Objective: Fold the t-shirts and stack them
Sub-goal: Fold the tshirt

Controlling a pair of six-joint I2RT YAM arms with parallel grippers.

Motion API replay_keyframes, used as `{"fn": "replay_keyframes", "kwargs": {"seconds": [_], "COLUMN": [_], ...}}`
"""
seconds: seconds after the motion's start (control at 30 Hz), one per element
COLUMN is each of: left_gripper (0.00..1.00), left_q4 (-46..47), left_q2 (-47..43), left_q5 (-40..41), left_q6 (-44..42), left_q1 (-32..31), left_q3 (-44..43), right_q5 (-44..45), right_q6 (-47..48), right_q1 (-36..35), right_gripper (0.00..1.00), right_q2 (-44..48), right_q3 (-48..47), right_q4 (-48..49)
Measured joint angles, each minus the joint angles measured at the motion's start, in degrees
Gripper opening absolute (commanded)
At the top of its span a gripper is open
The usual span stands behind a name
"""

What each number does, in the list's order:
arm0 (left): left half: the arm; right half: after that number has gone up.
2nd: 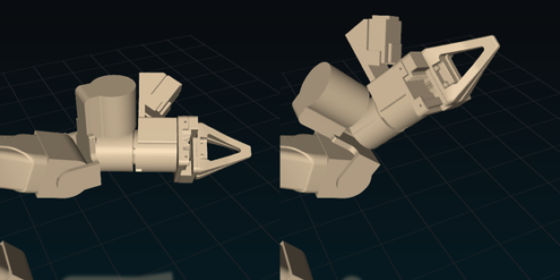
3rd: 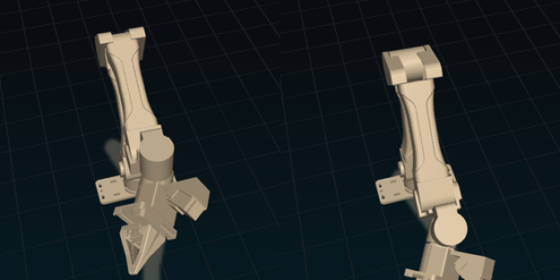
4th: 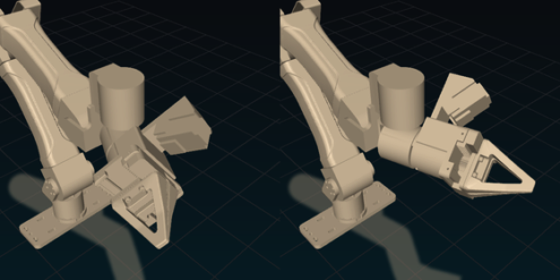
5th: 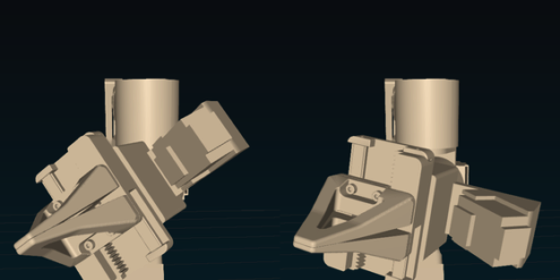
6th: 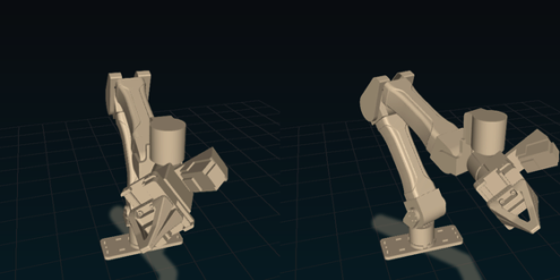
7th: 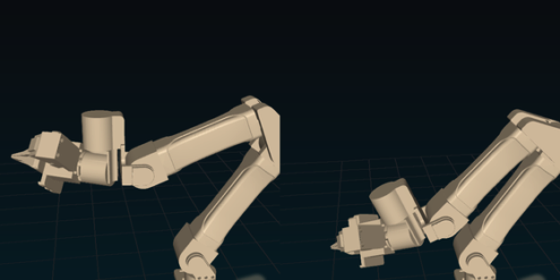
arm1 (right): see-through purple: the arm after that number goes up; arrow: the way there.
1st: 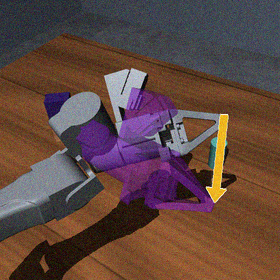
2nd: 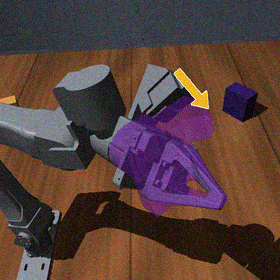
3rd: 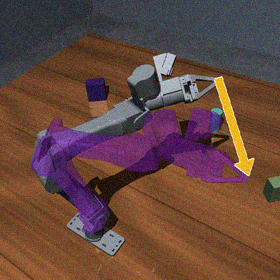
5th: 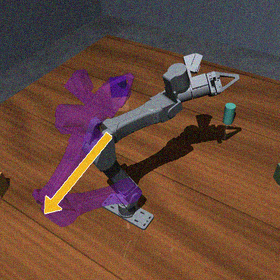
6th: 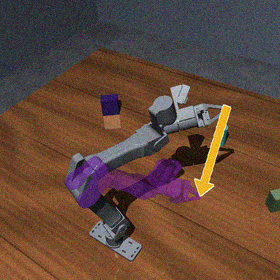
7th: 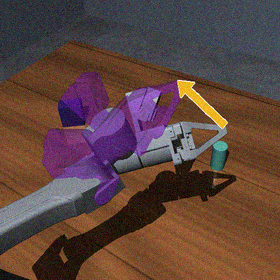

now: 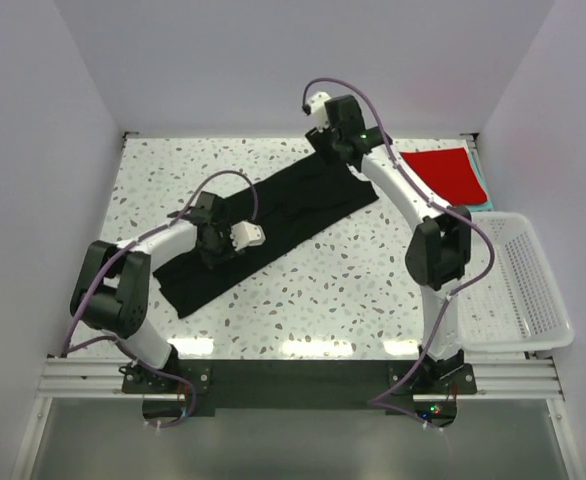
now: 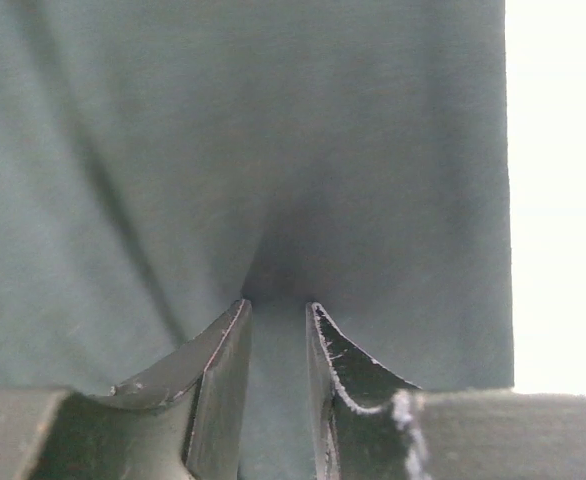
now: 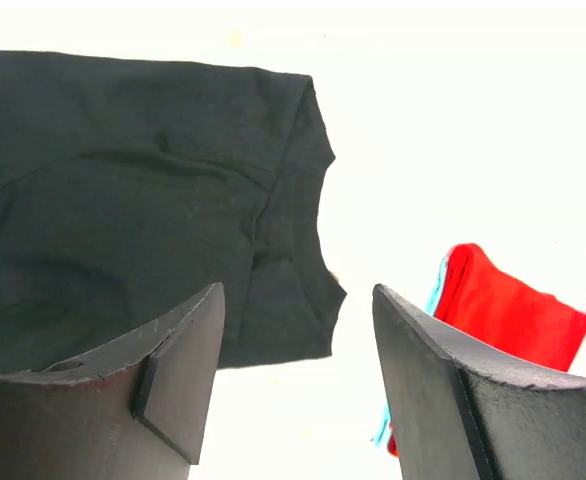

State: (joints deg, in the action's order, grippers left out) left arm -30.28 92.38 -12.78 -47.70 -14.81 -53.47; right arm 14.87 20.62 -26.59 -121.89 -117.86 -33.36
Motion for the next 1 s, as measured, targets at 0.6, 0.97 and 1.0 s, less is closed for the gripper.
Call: {"fn": "replay_keyframes", "kwargs": {"seconds": [0.6, 0.97, 1.0], "left_gripper": [0.28, 0.28, 0.28], "left_q4": [-5.8, -1.4, 0.0], "left_q2": [14.2, 6.2, 5.9], "left_q5": [4.8, -17.4, -18.2], "left_q6": [12.9, 24.8, 26.3], "left_q1": [-46.2, -26.7, -23.6], "left_q3": [-16.8, -22.4, -22.1], "right_q5": [-16.7, -20.4, -20.8], "right_q6": [-8.8, -7.0, -7.1], "right_q1": [12.2, 11.9, 11.7], "right_gripper": [0.6, 0.4, 0.36], "right_q2": [5.5, 6.5, 6.3], "right_q3": [10.4, 15.5, 15.5], "right_q4": [-19.8, -22.5, -22.4]}}
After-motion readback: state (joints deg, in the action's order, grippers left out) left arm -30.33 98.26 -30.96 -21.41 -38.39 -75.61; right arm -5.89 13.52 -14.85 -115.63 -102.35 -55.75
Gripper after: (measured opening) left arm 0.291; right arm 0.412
